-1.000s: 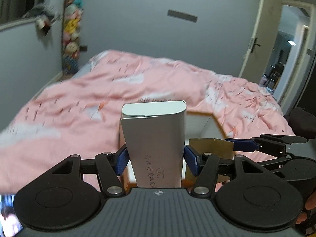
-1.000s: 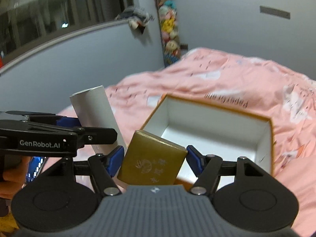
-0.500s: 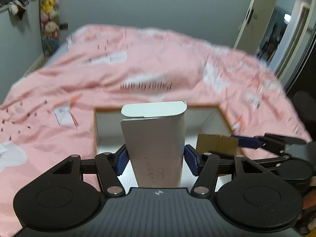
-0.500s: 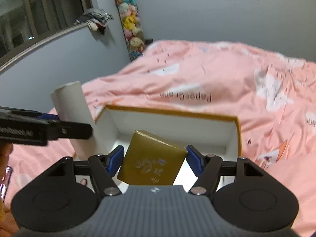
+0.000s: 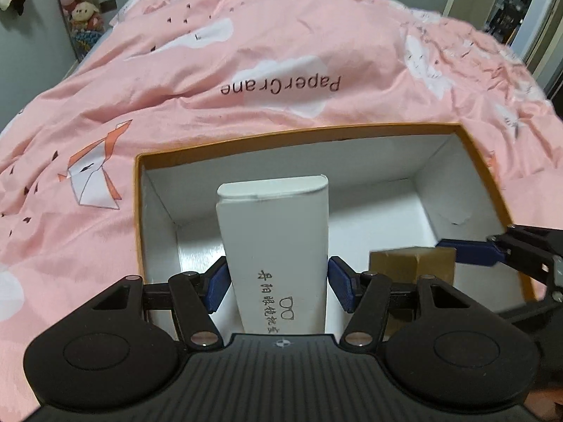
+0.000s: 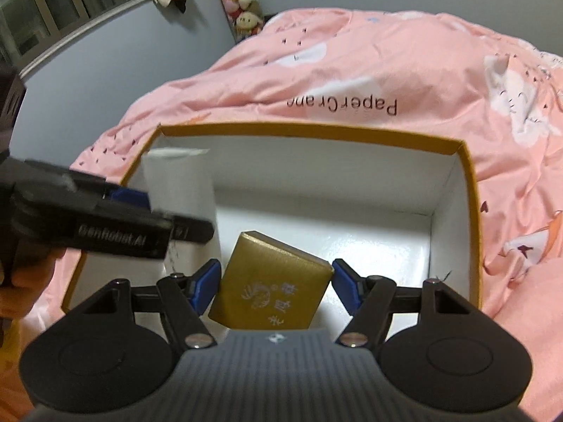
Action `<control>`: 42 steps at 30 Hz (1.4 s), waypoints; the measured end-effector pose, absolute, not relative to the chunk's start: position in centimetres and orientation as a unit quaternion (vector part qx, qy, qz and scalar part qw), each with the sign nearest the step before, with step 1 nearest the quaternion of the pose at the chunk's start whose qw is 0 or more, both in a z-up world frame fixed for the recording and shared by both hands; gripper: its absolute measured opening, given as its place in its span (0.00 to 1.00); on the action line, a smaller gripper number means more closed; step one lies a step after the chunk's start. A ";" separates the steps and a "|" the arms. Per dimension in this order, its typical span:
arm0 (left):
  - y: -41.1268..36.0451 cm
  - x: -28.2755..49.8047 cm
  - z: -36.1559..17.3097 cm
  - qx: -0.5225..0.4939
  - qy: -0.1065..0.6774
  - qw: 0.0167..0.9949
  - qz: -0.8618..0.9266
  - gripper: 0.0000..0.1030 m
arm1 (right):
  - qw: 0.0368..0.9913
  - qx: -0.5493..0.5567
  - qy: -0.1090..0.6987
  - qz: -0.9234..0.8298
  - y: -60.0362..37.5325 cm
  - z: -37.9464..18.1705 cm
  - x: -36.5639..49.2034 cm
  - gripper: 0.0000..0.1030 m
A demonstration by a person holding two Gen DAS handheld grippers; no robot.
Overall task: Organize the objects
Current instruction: 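Carry the white box and gold box over the orange box with both tools, then lower the white box into the orange box with the left tool while the right lowers the gold box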
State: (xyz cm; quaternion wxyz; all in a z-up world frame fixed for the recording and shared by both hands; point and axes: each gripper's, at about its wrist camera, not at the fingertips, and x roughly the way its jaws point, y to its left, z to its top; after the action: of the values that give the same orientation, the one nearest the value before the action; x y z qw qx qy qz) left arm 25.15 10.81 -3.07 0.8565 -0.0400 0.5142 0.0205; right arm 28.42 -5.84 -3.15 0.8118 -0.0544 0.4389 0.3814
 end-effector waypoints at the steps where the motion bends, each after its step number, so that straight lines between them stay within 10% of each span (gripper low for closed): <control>1: 10.6 25.7 -3.4 -0.026 0.520 0.853 0.029 0.67 | 0.809 -0.056 0.443 0.382 -5.7 -3.3 28.7 0.68; 21: 8.2 27.3 -6.1 0.162 0.525 0.831 0.086 0.70 | 0.784 -0.053 0.486 0.382 -4.8 -5.7 30.9 0.68; 42: 18.1 17.7 0.3 -0.153 0.415 0.891 0.098 0.45 | 0.780 -0.097 0.509 0.349 3.6 -6.5 31.7 0.68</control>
State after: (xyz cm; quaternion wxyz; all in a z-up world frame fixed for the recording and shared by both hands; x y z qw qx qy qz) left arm 17.73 18.06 0.31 0.8914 -0.1531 0.4152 0.0976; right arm 31.66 3.63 -6.55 0.7805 -0.0968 0.5095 0.3492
